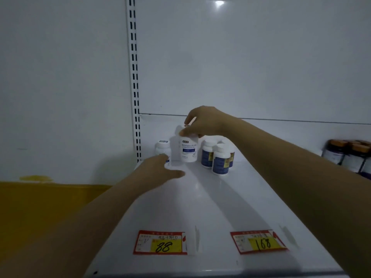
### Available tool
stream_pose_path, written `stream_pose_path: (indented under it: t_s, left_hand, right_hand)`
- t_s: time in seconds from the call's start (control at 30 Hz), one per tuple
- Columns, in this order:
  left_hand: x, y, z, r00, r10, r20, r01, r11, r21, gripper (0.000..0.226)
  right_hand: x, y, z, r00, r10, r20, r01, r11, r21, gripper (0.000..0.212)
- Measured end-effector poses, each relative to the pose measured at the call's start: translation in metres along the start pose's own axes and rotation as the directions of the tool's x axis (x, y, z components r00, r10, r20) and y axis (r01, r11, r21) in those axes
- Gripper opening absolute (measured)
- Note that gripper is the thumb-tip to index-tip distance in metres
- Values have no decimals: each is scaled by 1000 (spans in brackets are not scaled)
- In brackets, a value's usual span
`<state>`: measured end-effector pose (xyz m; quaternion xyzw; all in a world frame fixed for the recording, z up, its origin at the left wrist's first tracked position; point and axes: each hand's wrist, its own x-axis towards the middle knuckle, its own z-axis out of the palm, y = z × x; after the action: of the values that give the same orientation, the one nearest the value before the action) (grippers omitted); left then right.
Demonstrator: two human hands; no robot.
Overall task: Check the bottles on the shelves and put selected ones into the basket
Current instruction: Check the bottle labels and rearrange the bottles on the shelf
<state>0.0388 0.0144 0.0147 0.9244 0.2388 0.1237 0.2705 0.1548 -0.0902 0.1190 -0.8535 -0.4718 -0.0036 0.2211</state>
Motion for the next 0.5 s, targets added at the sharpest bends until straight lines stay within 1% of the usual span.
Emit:
stream_pose_path:
  t_s: [0.1, 0.2, 0.27, 0.37, 0.43, 0.5]
  left_hand:
    - [-2, 23, -14, 999, 44, -10, -45, 978, -206, 67]
    - [-12, 38, -19, 989, 118, -90, -139, 948, -287, 52]
    - [-19, 42, -19, 982, 111, -151, -160, 915, -369, 46]
    - [-25, 42, -17, 974, 95, -206, -182, 872, -455, 30]
    - [-27, 41, -17, 976, 93, -195, -180, 846, -501, 28]
    - [-29, 39, -17, 981, 79, -178, -166, 817, -552, 31]
  right_hand:
    - [-5, -8, -18, 999, -19, -33, 22, 997, 73, 44]
    - [-12, -14, -30, 999, -22, -45, 28, 990, 135, 47]
    - [-16, -16, -33, 997, -22, -71, 34, 986, 165, 51]
    - [-22, -17, -32, 993, -18, -115, 42, 975, 218, 55]
    - [-24, -16, -29, 993, -10, -117, 37, 973, 229, 57]
    - [-25, -16, -27, 994, 1, -113, 28, 968, 250, 61]
